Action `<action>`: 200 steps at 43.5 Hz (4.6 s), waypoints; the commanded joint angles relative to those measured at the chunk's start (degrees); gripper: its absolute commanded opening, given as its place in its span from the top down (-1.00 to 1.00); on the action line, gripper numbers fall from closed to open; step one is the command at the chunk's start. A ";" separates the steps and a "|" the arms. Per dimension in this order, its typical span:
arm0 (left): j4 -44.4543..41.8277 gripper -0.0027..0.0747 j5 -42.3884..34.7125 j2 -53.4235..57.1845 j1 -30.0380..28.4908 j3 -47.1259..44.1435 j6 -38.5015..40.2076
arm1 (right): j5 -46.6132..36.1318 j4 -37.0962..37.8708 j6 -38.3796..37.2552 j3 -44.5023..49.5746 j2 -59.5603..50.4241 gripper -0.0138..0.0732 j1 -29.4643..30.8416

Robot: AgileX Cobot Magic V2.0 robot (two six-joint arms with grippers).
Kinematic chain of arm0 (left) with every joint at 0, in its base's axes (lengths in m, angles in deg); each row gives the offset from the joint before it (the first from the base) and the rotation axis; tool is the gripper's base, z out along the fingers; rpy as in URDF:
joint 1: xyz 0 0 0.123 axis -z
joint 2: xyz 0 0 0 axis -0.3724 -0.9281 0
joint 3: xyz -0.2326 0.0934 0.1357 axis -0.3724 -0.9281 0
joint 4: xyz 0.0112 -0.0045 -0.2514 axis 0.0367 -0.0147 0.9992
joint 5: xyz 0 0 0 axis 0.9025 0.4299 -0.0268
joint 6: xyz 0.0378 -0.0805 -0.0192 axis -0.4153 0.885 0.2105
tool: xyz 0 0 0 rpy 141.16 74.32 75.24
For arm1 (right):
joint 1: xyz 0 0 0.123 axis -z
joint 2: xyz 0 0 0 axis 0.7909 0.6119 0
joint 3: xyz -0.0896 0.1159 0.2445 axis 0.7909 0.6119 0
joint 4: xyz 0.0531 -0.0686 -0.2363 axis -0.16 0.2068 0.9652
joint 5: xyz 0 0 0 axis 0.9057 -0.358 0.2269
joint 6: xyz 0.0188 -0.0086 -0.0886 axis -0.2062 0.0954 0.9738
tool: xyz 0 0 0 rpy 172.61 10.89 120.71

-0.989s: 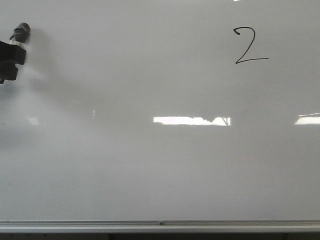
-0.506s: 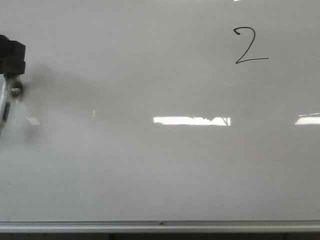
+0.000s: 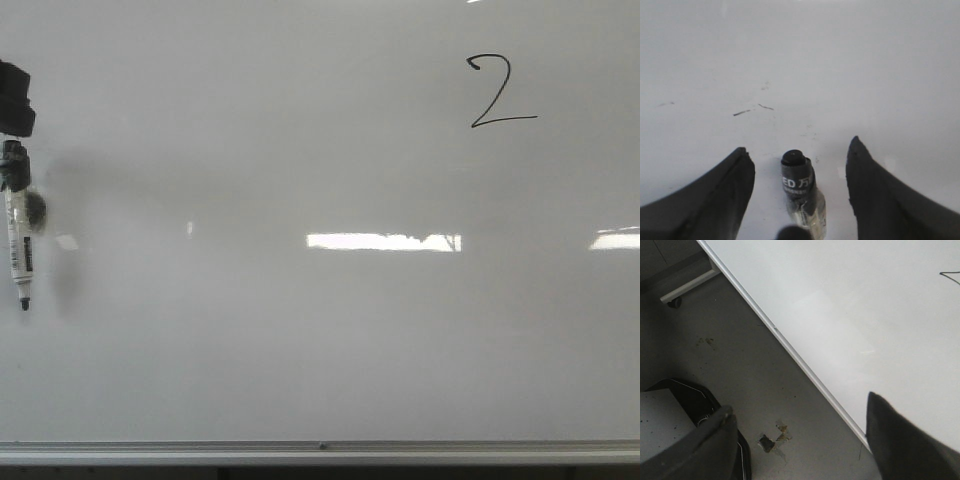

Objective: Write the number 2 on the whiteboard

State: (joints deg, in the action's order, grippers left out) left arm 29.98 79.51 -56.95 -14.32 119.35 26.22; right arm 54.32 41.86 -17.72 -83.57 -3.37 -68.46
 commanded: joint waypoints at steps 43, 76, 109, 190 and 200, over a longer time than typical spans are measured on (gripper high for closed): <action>2.18 -0.13 49.52 41.63 19.87 7.27 -5.12 | 1.96 15.71 -30.56 -1.69 -22.06 -0.36 0.44; 2.83 0.98 45.09 43.30 19.87 4.46 -5.12 | -0.70 15.71 -30.56 3.57 -21.94 0.84 0.44; 2.49 0.98 42.33 47.80 15.87 1.33 -4.98 | -0.70 15.71 -30.56 3.57 -21.94 0.84 0.44; 15.19 0.98 -4.02 78.78 -4.21 -43.44 -19.09 | -0.70 15.71 -30.56 3.57 -21.89 0.84 0.44; 15.19 0.98 -4.02 78.78 -4.21 -43.44 -19.09 | -0.70 15.71 -30.56 3.57 -21.89 0.84 0.44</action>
State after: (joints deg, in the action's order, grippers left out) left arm 45.03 80.23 20.99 -18.99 76.23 6.65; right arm 57.83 57.20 -48.28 -78.83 -25.98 -68.46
